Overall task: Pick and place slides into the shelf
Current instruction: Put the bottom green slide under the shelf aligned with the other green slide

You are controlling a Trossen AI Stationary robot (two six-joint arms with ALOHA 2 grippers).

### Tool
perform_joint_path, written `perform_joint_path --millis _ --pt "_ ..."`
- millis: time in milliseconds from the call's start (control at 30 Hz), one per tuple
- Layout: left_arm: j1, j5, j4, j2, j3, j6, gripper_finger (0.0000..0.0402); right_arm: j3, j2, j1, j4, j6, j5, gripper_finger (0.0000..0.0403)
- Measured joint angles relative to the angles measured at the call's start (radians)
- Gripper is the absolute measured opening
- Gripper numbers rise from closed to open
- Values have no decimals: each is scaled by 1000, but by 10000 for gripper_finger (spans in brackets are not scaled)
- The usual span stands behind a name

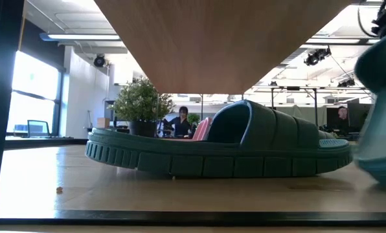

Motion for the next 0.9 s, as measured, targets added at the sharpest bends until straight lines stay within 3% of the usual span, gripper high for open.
perform_joint_path --millis 167,400,567,667,800,900 --pt "0 2 -7 0 0 1 175 -22 74 101 68 93 107 7" --pt "0 11 -42 0 0 -27 175 -31 215 172 178 137 133 7" --pt "0 108 -98 -1 -17 -126 175 -30 320 187 230 130 165 7" --pt "-13 238 -100 -11 -62 -174 175 -30 376 192 242 130 163 7" --pt "-36 364 -102 -33 -182 -251 175 -30 433 195 259 129 167 7" --pt "-57 366 -98 -50 -304 -327 175 -30 463 194 275 124 171 7"
